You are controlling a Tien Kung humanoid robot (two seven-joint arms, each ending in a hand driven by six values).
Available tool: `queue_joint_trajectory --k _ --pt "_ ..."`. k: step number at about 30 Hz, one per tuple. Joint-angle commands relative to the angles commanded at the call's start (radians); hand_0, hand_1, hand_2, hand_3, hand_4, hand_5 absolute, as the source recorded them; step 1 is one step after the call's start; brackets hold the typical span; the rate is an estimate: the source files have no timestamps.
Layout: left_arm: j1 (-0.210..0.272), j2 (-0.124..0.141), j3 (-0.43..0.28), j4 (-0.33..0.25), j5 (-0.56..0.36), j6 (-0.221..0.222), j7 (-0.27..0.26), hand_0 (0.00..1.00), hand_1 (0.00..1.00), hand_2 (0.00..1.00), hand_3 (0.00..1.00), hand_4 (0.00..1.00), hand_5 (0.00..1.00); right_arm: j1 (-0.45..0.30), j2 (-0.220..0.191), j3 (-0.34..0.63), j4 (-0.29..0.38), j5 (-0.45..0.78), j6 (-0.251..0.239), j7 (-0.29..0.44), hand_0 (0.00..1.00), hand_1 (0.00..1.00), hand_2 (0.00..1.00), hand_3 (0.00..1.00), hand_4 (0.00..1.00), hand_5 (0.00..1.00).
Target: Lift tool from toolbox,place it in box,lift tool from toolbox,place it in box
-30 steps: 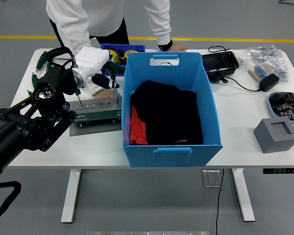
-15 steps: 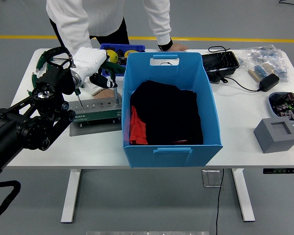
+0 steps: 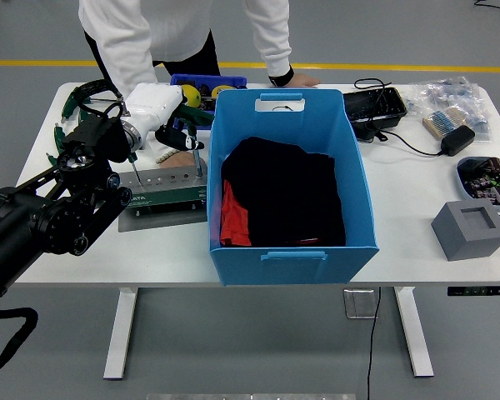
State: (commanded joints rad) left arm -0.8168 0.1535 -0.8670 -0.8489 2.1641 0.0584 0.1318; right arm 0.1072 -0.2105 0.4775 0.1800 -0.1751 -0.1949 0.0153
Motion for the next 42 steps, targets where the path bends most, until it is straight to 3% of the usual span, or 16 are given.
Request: queue_joint_trajectory --k 23,24,29,30,41,42 --pt "-0.003 -0.003 0.007 0.006 -0.089 0.046 -0.001 0.312 0.122 0.130 0.187 0.998 0.470 -0.005 0.000 0.000 0.000 -0.002 -0.002 0.001 0.681 0.664 0.728 0.575 0.778 0.692" --pt "-0.004 -0.004 0.007 0.006 -0.095 0.051 -0.003 0.307 0.119 0.126 0.177 0.998 0.587 -0.005 0.000 -0.001 0.000 -0.001 -0.002 0.001 0.681 0.664 0.729 0.575 0.778 0.687" --pt "-0.005 -0.005 0.008 0.008 -0.117 0.066 -0.007 0.307 0.119 0.126 0.177 0.998 0.587 -0.002 -0.001 0.001 0.000 -0.002 -0.002 0.001 0.681 0.664 0.729 0.575 0.778 0.687" --pt "-0.005 -0.005 0.008 0.008 -0.119 0.068 -0.007 0.302 0.109 0.116 0.161 0.998 0.520 -0.002 -0.001 0.002 0.000 -0.003 -0.002 0.001 0.679 0.663 0.729 0.575 0.777 0.687" --pt "-0.009 -0.005 0.009 0.017 -0.138 0.113 -0.020 0.286 0.097 0.102 0.142 0.997 0.504 0.000 0.000 0.012 0.000 -0.011 -0.004 -0.002 0.678 0.663 0.728 0.575 0.777 0.687" --pt "-0.010 -0.004 0.008 0.017 -0.141 0.121 -0.022 0.264 0.078 0.088 0.109 0.932 0.488 0.000 0.000 0.012 0.000 -0.011 -0.004 -0.002 0.681 0.663 0.728 0.574 0.777 0.687"
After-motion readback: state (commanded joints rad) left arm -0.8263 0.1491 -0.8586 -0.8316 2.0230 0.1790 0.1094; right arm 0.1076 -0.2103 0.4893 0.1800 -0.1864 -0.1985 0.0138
